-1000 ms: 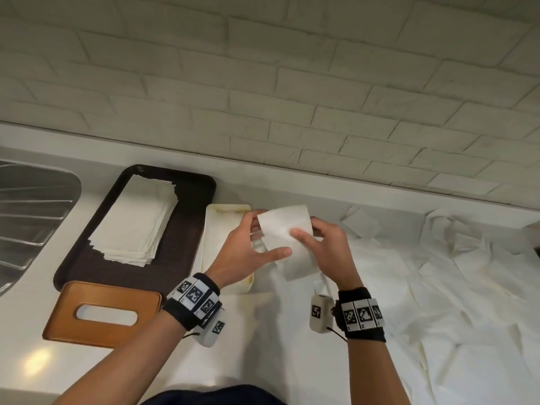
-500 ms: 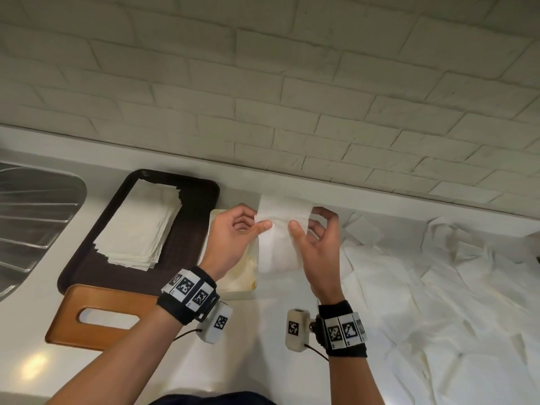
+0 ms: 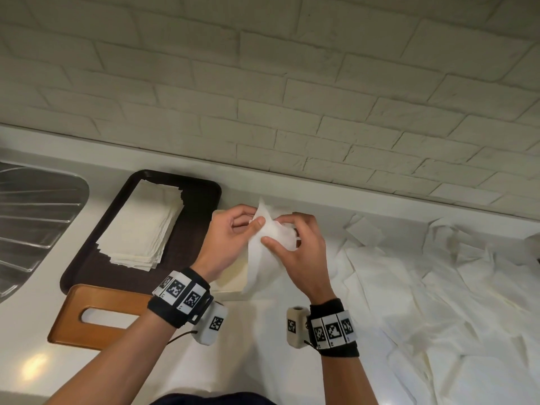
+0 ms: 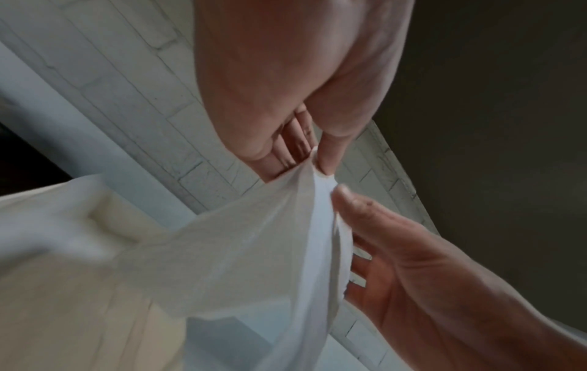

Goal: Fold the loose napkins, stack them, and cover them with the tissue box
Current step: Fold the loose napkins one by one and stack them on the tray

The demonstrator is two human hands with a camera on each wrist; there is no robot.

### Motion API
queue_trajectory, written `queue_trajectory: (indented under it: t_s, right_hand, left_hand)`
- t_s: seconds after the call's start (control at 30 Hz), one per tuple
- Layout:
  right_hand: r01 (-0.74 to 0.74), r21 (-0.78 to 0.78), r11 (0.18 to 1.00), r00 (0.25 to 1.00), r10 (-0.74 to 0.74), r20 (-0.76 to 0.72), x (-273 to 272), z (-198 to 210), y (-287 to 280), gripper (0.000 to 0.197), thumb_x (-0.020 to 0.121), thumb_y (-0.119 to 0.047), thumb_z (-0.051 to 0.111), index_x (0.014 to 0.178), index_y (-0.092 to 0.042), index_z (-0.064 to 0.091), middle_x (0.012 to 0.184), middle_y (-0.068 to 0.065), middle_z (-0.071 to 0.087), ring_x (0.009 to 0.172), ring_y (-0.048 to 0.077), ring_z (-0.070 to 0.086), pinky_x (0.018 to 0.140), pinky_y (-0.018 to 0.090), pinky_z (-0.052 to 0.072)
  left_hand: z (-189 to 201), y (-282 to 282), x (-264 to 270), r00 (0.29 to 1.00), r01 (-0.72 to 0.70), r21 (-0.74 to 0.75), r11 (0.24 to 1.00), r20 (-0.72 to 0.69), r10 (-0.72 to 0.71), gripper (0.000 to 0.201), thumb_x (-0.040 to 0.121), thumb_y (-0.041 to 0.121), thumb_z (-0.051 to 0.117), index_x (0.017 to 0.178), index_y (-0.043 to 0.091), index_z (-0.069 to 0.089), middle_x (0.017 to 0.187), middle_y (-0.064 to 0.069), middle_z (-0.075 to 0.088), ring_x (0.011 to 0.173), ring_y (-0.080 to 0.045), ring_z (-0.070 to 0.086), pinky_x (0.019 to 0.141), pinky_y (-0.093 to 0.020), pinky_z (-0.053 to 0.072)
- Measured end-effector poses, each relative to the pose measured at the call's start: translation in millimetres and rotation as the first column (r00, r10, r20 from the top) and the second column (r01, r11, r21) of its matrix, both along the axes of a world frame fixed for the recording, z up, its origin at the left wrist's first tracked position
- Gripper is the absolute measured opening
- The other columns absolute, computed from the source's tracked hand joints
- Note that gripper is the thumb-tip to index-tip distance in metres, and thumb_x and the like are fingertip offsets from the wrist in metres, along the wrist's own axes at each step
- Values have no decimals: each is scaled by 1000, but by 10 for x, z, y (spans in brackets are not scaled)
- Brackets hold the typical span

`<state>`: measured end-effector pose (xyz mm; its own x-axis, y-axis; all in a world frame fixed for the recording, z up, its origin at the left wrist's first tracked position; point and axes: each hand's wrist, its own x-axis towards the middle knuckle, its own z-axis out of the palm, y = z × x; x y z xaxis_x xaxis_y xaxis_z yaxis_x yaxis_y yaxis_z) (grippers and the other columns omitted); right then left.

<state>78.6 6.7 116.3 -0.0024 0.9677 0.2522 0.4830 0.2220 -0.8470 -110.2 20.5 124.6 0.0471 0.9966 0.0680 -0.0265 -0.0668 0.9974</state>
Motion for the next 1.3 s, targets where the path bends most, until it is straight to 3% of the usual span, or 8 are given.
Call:
queue_trajectory:
  t_s: [0.17,0.23,0.4,0.7,0.83,0.97,1.13,1.3]
  right_hand:
    - [7,23,1000,998,-8,55,-23,-27,37,25,87,-34,90,98,-28,68,112,-11,58,106,3,60,87,13,42]
    - [-15,49,999,1000,14,27,-6,-5,6,22,89,-33,89,93,-28,69,107,-9,61,102,10,63,83,18,42]
    - [-4,-15,1000,964,0,-267,29,142,-36,18,94,-28,85,94,-21,69,96,-9,71,94,13,68,81,33,50]
    - [86,-31,996,980,-90,-176,-157,186,112,20,94,-39,84,97,-26,69,96,-11,74,98,10,70,89,35,55]
    - [119,-56,991,932,-131,-337,-328,157,43,47,95,-33,84,132,-26,57,113,-18,71,110,3,68,92,13,47]
    - [37,-126,991,949,-74,-307,-457,-117,-133,84,94,-35,84,155,-43,27,111,2,75,105,20,72,93,33,57]
    - [-109,-189,976,986,82,-148,-572,-315,-237,34,103,-21,69,129,-39,57,81,-5,66,62,7,52,64,22,43]
    - [-66,-440,896,988,121,97,-781,-534,-76,19,108,-9,58,121,-21,66,119,2,70,89,7,69,75,8,50]
  left_hand:
    - [1,-26,70,998,-59,-37,998,-12,58,11,105,19,71,103,8,70,62,11,67,58,-6,59,64,-23,47]
    - [-29,-5,53,994,-111,-75,991,1,111,12,107,24,68,100,14,67,55,12,51,57,-17,43,65,-33,40]
    - [-77,2,-15,994,-97,-83,992,33,100,5,109,27,63,105,24,63,61,4,43,65,-27,36,70,-45,36]
    - [-38,-84,75,997,-72,-53,996,21,74,27,113,44,50,115,21,64,101,-24,67,86,-31,67,76,-50,55]
    - [-21,-59,43,992,-115,21,993,-56,116,18,110,32,61,118,17,60,94,-4,78,83,-14,73,70,-29,55]
    - [-107,72,-131,952,-305,-72,950,-44,302,25,110,45,56,125,25,54,92,-10,75,84,-25,70,79,-51,55]
    - [-163,251,-333,925,-379,-146,914,-31,378,28,114,35,50,135,17,51,102,2,69,99,-14,65,88,-33,48]
    - [-429,317,-670,891,-366,-71,928,-314,327,35,106,14,63,137,18,48,119,-1,69,115,-18,67,101,-36,54]
